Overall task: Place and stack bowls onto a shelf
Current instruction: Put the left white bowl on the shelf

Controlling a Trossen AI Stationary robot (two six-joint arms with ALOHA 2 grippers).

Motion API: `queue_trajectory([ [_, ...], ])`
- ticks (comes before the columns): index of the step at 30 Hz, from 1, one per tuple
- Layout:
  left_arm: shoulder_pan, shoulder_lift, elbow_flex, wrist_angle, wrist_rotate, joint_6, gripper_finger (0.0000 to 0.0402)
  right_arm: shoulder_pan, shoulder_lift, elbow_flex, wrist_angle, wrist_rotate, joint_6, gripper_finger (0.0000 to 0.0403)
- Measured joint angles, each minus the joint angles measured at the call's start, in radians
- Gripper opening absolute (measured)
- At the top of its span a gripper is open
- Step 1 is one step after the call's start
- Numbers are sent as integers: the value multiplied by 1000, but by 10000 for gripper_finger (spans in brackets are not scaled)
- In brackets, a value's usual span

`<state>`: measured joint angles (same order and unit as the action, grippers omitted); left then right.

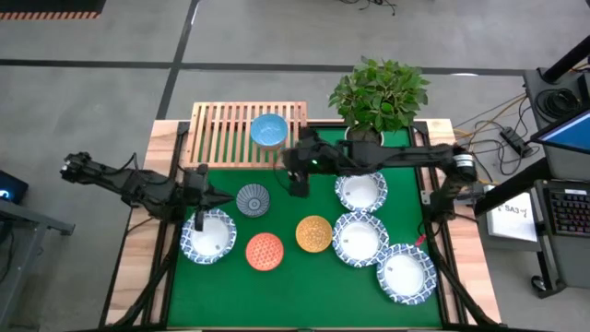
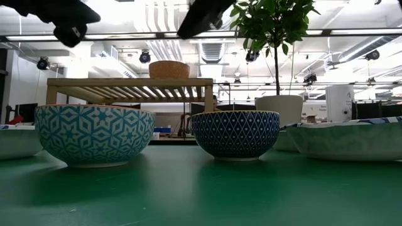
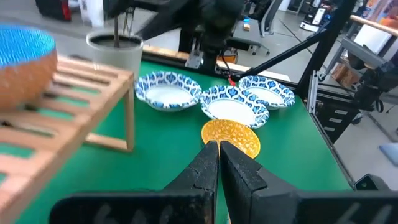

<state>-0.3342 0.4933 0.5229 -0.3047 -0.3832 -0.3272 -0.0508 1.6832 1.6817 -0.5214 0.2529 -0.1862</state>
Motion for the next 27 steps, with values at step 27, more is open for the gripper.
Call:
queue_trajectory([
  [27,-316,607,253,-134,316,-892,0,380,-483,-720,417,-17,94,63],
])
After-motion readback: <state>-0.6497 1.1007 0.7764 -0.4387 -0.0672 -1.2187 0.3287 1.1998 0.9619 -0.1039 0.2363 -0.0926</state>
